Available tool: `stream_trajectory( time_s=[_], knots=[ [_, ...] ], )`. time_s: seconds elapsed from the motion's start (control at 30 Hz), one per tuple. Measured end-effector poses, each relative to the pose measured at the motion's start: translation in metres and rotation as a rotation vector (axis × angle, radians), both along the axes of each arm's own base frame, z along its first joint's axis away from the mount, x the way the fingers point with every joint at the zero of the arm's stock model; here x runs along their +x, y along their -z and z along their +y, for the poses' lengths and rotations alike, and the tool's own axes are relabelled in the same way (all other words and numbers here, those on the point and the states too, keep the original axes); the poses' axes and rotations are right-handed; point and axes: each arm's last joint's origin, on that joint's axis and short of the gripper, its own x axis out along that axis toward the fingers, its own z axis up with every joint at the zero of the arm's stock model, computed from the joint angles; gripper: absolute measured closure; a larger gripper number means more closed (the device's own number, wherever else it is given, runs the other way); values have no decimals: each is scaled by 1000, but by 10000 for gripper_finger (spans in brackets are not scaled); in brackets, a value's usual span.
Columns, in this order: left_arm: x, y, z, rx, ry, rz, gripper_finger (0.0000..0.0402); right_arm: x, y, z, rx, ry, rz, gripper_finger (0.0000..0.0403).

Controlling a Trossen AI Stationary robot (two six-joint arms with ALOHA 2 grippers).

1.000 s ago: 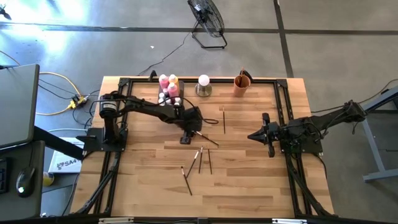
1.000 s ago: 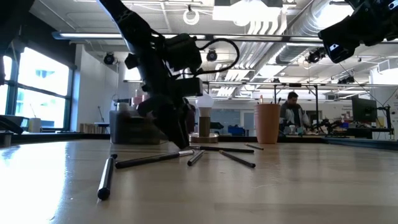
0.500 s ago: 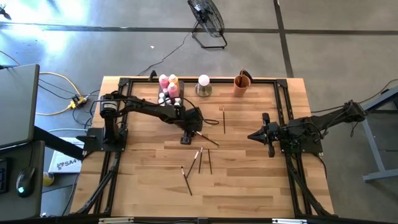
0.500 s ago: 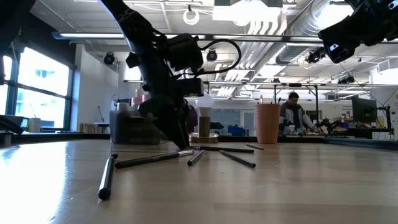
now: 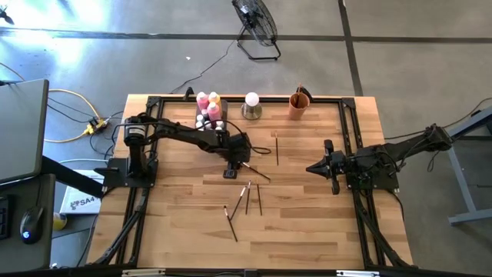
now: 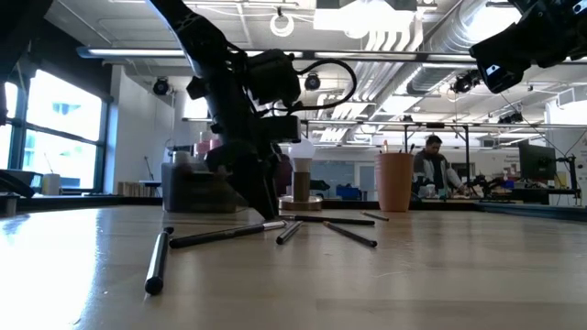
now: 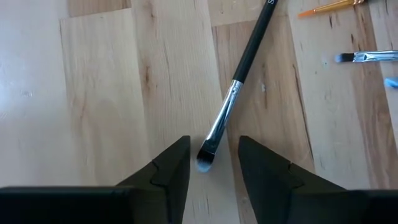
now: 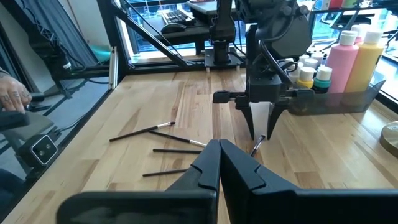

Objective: Pick & Place Paint Supplies
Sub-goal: Put the silver paintbrush into the orange cup

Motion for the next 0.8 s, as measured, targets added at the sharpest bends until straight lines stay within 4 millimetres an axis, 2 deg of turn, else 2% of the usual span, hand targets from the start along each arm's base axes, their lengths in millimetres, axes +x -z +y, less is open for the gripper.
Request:
stream_trajectory(
  time_s=[0.1, 0.47, 0.8],
  knots=[
    [0, 0, 0, -11, 5, 0, 279, 0, 0, 0, 0, 0, 0, 401],
    [-1, 1, -1, -44, -11, 4, 364, 0, 0, 0, 1, -1, 0, 401],
    [-1, 1, -2, -73, 1, 1, 375, 0, 0, 0, 2, -7, 1, 401]
  ],
)
